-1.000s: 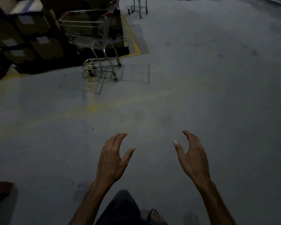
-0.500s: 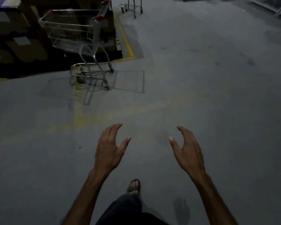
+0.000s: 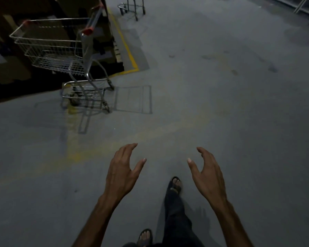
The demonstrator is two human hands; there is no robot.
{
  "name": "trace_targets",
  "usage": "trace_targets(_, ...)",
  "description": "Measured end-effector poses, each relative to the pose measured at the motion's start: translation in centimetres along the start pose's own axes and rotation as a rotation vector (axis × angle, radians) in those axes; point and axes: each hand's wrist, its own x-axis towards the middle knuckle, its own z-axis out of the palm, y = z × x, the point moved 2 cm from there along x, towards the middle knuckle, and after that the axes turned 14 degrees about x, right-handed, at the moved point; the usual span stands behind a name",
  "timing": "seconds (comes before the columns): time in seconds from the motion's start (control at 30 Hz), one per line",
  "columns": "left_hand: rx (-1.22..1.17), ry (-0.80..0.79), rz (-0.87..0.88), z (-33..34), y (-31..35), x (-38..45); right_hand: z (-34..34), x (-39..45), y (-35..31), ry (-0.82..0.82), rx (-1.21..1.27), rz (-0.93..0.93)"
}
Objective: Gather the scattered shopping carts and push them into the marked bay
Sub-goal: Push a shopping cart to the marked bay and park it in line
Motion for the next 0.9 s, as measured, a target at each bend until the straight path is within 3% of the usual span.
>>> trace_targets(0.47, 0.064, 0.089, -0.067, 4.2, 6.8, 26.9, -1.0, 32.2, -3.4, -0.076, 0.046, -0.161)
trace_targets(0.9, 0.043, 0.097, -0.191, 8.1, 4.9, 43.3, 2.3, 51.9, -4.7, -0.171, 0.01, -0.164)
